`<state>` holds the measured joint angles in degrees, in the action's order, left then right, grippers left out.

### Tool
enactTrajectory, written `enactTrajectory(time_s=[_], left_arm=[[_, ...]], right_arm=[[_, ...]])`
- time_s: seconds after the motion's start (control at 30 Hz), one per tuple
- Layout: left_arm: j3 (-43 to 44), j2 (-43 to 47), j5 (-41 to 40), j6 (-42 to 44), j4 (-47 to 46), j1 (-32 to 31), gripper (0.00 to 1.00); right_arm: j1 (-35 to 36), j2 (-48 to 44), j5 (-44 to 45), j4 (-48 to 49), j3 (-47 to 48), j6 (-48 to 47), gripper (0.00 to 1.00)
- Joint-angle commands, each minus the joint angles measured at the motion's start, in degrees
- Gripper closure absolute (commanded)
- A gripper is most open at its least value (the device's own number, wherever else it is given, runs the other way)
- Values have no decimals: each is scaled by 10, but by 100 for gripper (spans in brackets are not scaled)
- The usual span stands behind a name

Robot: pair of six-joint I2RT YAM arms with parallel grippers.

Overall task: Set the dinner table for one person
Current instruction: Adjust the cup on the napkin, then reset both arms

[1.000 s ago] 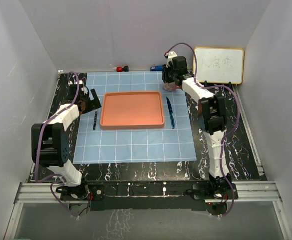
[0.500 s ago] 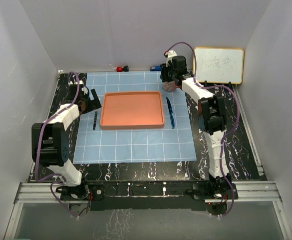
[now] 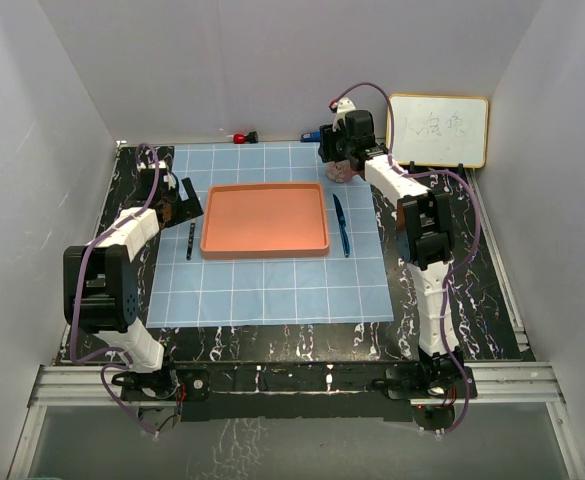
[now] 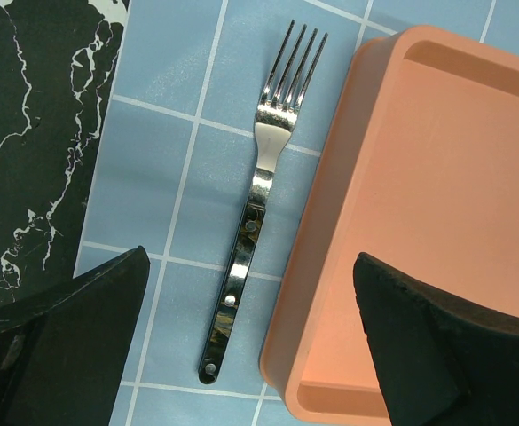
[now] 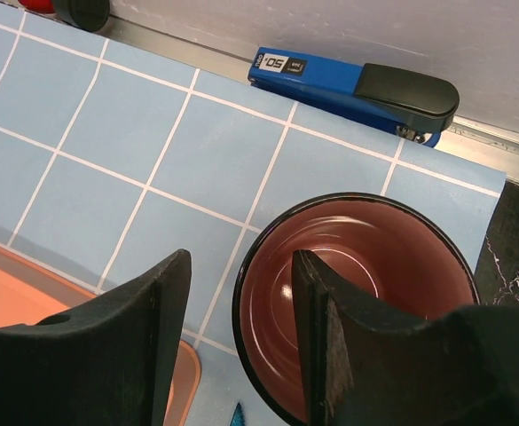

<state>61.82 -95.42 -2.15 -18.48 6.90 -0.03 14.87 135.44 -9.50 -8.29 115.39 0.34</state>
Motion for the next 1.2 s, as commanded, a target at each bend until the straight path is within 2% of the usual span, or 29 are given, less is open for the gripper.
enactTrajectory(time_s=[0.0,0.3,0.43,0.6,0.7,0.83,1.0,1.17], left_arm=[[19,18,-5,-1,3,-2,1],[27,35,-8,-1,10,-2,1],[26,62,-9,-5,6,-2,1],[-25,134,-32,-16,-39,-2,1],[-37,167,-53,-8,-51,-2,1],[-21,199,-112,34,-17,-2,1],[-14,225,-165,90,-14,-1,1],[1,242,-226,148,-6,4,1]], right_arm=[[-1,-64,-3,50,16,11,52],[-1,-115,6,51,26,22,50],[-1,-168,10,20,-5,37,50],[-2,-295,81,22,-158,25,48],[-1,-376,163,46,-259,-7,37],[-6,-453,251,40,-342,-47,23],[-27,-518,193,-19,-381,-10,19],[-34,-549,191,-69,-414,34,18]])
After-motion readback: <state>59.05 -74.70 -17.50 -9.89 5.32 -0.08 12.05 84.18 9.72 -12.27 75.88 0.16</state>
